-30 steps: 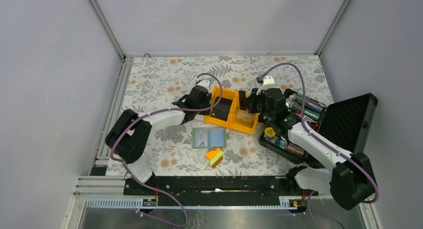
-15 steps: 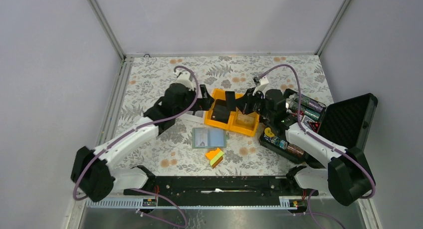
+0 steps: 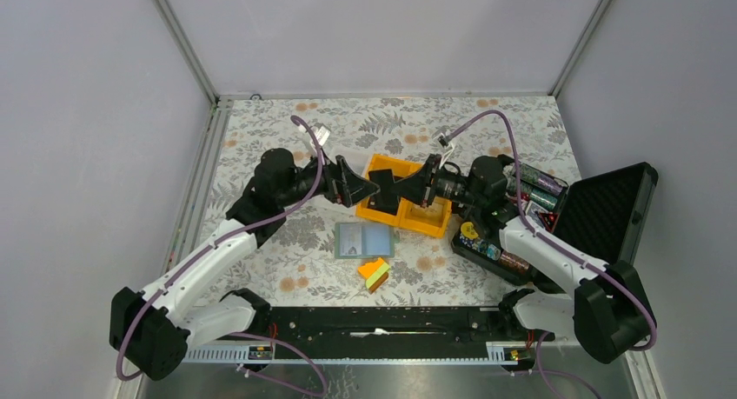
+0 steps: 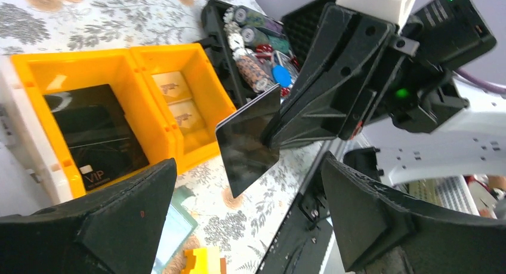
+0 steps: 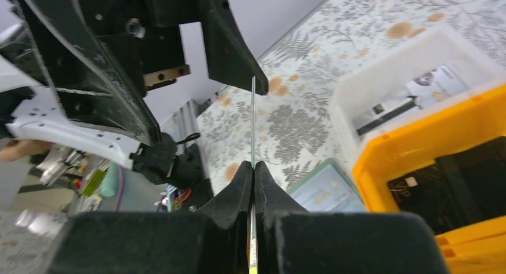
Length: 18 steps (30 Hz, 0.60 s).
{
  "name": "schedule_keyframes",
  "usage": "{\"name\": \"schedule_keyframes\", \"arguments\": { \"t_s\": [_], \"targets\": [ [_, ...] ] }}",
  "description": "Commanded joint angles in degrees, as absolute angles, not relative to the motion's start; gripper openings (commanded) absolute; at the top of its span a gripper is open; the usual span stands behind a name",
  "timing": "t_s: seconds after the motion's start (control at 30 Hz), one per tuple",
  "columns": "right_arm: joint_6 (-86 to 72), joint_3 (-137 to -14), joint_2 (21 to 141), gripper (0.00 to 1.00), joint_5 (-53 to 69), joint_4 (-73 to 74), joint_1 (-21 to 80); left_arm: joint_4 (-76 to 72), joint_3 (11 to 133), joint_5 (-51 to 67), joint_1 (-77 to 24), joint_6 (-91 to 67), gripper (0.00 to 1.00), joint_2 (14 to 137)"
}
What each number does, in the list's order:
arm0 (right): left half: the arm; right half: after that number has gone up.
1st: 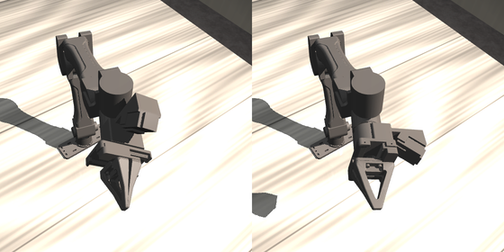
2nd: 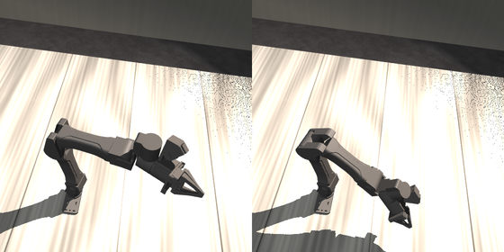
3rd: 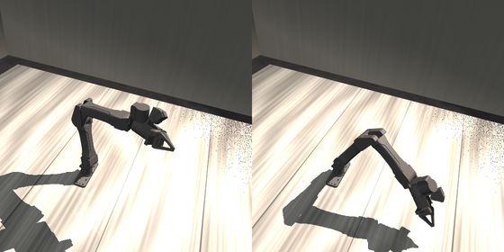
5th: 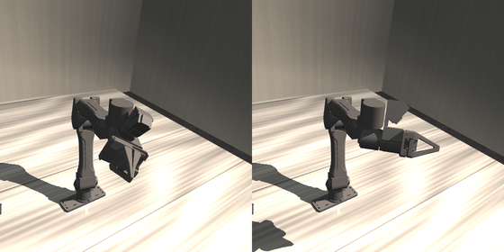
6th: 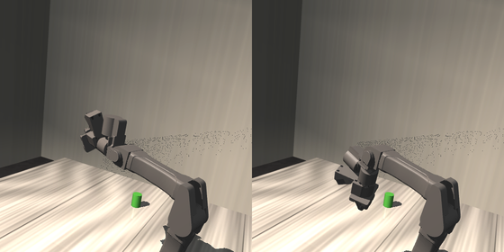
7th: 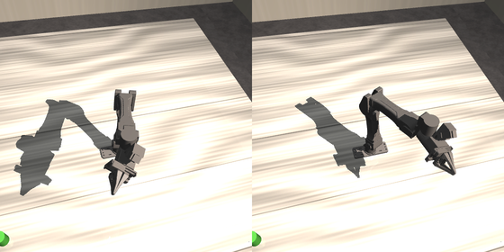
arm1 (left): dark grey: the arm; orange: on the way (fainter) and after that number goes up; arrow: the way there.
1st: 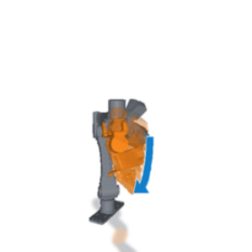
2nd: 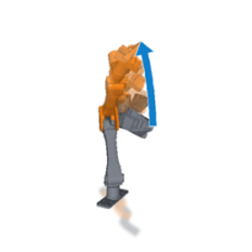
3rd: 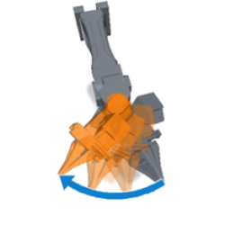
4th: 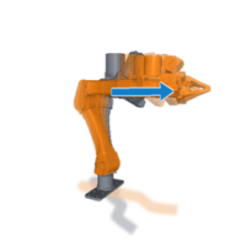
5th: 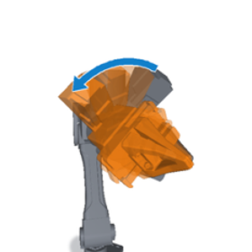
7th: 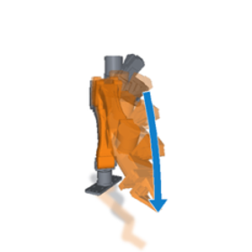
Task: Put the credit cards into the card holder
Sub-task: Move the storage box to the center of the board, then adjust the credit card.
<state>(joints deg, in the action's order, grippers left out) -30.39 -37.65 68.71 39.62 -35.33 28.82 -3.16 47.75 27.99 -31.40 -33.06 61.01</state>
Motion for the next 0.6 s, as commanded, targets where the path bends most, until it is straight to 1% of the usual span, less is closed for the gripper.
{"name": "schedule_keyframes", "arguments": {
  "t_s": [0.0,0.1,0.17,0.2,0.33,0.37,0.4,0.43,0.5,0.53,0.57],
  "targets": [
    [-34.3,-39.7,66.0,0.0,46.7,-40.6,28.7,-6.8,47.4,36.3,-31.3,-32.7,0.93,58.2],
    [-35.8,-40.1,65.8,0.0,48.3,-41.5,28.7,-7.5,46.5,37.0,-31.3,-32.9,0.7,57.2],
    [-37.2,-40.1,66.1,0.0,49.6,-42.9,28.7,-9.1,45.5,37.2,-31.3,-33.9,0.58,56.8],
    [-37.8,-40.1,66.2,0.0,50.3,-43.6,28.7,-9.5,45.3,37.5,-31.3,-34.2,0.55,56.6],
    [-39.9,-40.3,67.1,0.0,52.7,-45.5,28.7,-12.4,44.3,38.9,-31.3,-36.3,0.51,57.0],
    [-40.1,-40.4,67.1,0.0,53.4,-45.6,28.7,-12.7,44.2,39.0,-31.3,-36.5,0.45,57.2],
    [-40.5,-40.6,67.3,0.0,54.2,-45.8,28.7,-13.3,44.2,39.5,-31.3,-36.7,0.36,57.4],
    [-40.9,-40.8,67.5,0.0,55.1,-45.8,28.7,-14.4,44.0,40.3,-31.3,-37.3,0.29,57.7],
    [-41.9,-41.3,67.9,0.0,57.8,-46.4,28.7,-19.2,42.6,42.1,-31.3,-39.5,0.22,58.5],
    [-42.6,-41.5,68.1,0.0,58.7,-46.8,28.7,-22.0,41.8,43.3,-31.3,-41.0,0.18,58.9],
    [-42.9,-41.6,68.0,0.0,59.1,-46.7,28.7,-24.7,41.1,44.6,-31.3,-42.4,0.12,59.2]
  ]
}}
